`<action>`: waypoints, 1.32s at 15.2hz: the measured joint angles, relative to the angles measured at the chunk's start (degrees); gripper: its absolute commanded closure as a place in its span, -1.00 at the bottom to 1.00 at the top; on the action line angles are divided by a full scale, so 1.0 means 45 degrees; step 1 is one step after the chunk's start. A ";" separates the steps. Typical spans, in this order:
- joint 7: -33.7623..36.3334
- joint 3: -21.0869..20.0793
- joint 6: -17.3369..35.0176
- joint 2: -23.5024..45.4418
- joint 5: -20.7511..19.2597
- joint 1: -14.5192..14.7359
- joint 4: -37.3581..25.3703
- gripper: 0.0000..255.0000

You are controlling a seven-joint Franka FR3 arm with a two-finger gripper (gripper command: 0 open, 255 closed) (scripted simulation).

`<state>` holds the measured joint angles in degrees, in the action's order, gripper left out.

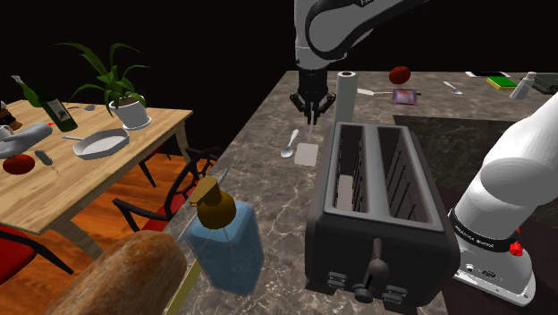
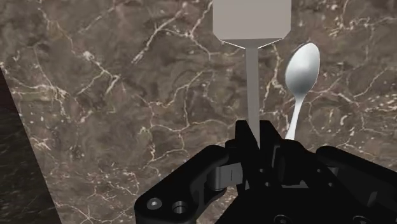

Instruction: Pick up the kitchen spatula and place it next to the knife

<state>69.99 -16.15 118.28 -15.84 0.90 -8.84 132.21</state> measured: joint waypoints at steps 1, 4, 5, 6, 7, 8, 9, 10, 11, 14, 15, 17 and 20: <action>0.0266 -0.0186 0.0001 -0.0172 0.0101 0.0151 0.0174 1.00; 0.1070 -0.0747 -0.0128 -0.0685 0.0441 0.0614 0.0551 1.00; 0.1339 -0.0935 -0.0191 -0.0830 0.0551 0.0764 0.0628 1.00; 0.1584 -0.1108 -0.0304 -0.1064 0.0690 0.0929 0.0738 1.00; 0.1830 -0.1284 -0.0334 -0.1265 0.0829 0.1092 0.0903 1.00; 0.2131 -0.1506 -0.0371 -0.1338 0.0937 0.1245 0.0933 1.00; 0.2436 -0.1721 -0.0409 -0.1420 0.1049 0.1396 0.0950 1.00; 0.2719 -0.1913 -0.0407 -0.1509 0.1145 0.1533 0.0979 1.00; 0.2992 -0.2096 -0.0330 -0.1480 0.1186 0.1621 0.0943 1.00; 0.3835 -0.2666 -0.0453 -0.1744 0.1445 0.2072 0.0978 1.00; 0.4055 -0.2823 -0.0598 -0.1838 0.1595 0.2229 0.0975 1.00; 0.4797 -0.3386 -0.0719 -0.1707 0.1764 0.2506 0.0725 1.00; 0.5802 -0.4144 -0.0858 -0.1548 0.1995 0.2866 0.0473 1.00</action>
<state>96.10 -34.79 114.42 -22.80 9.87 4.06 134.34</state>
